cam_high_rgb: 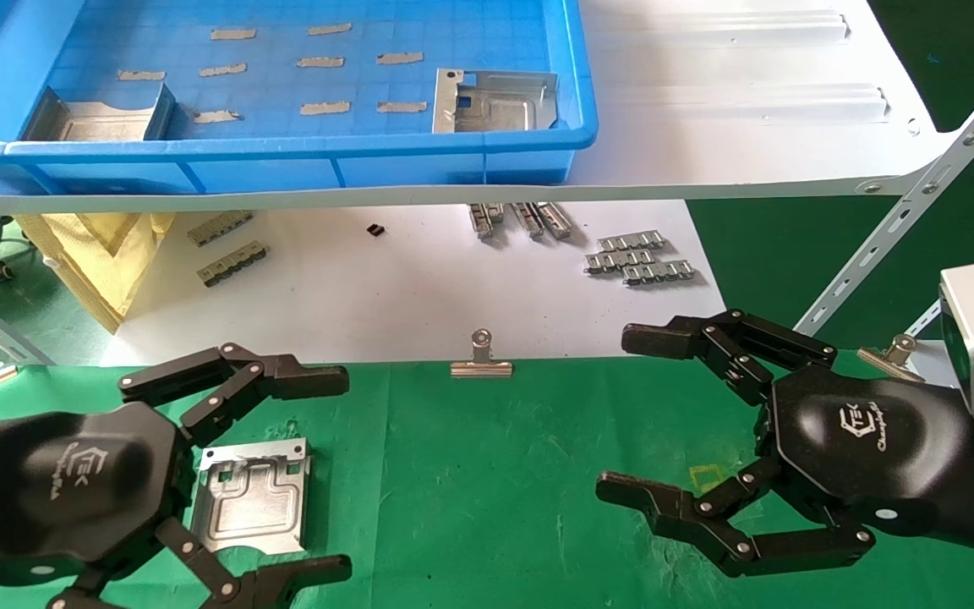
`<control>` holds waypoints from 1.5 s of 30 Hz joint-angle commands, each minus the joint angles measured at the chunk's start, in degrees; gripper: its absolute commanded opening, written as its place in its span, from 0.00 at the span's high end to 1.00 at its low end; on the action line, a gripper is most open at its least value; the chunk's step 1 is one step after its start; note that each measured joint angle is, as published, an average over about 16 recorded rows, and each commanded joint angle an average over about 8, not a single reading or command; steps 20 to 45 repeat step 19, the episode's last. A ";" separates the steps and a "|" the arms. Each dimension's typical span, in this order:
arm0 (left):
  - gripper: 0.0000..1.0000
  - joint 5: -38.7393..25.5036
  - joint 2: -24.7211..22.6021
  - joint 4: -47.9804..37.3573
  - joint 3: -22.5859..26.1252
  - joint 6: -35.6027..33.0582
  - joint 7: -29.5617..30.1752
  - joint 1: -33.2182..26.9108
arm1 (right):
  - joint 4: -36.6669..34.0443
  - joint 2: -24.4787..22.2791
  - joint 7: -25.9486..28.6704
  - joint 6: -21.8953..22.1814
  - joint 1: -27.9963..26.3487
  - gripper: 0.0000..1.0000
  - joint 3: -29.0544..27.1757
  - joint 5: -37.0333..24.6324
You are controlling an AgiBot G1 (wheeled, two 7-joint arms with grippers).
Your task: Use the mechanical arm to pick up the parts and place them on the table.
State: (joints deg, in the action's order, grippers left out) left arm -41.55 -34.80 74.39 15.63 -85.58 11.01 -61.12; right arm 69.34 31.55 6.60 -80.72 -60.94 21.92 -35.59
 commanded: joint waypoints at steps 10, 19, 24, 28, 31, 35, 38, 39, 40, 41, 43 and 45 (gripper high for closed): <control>0.00 -0.23 -0.17 -0.69 0.32 -0.05 -0.28 -0.36 | 0.00 0.00 0.00 0.00 0.00 0.00 0.00 0.00; 0.00 -0.30 -0.21 -0.89 0.41 -0.08 -0.37 -0.46 | 0.00 0.00 0.00 0.00 0.00 0.00 0.00 0.00; 0.00 -0.30 -0.21 -0.89 0.41 -0.08 -0.37 -0.46 | 0.00 0.00 0.00 0.00 0.00 0.00 0.00 0.00; 0.00 -0.30 -0.21 -0.89 0.41 -0.08 -0.37 -0.46 | 0.00 0.00 0.00 0.00 0.00 0.00 0.00 0.00; 0.00 -0.30 -0.21 -0.89 0.41 -0.08 -0.37 -0.46 | 0.00 0.00 0.00 0.00 0.00 0.00 0.00 0.00; 0.00 -0.30 -0.21 -0.89 0.41 -0.08 -0.37 -0.46 | 0.00 0.00 0.00 0.00 0.00 0.00 0.00 0.00; 0.00 -0.30 -0.21 -0.89 0.41 -0.08 -0.37 -0.46 | 0.00 0.00 0.00 0.00 0.00 0.00 0.00 0.00; 0.00 -0.30 -0.21 -0.89 0.41 -0.08 -0.37 -0.46 | 0.00 0.00 0.00 0.00 0.00 0.00 0.00 0.00; 0.00 -0.30 -0.21 -0.89 0.41 -0.08 -0.37 -0.46 | 0.00 0.00 0.00 0.00 0.00 0.00 0.00 0.00; 0.00 -0.30 -0.21 -0.89 0.41 -0.08 -0.37 -0.46 | 0.00 0.00 0.00 0.00 0.00 0.00 0.00 0.00; 0.00 -0.30 -0.21 -0.89 0.41 -0.08 -0.37 -0.46 | 0.00 0.00 0.00 0.00 0.00 0.00 0.00 0.00; 0.00 -0.30 -0.21 -0.89 0.41 -0.08 -0.37 -0.46 | 0.00 0.00 0.00 0.00 0.00 0.00 0.00 0.00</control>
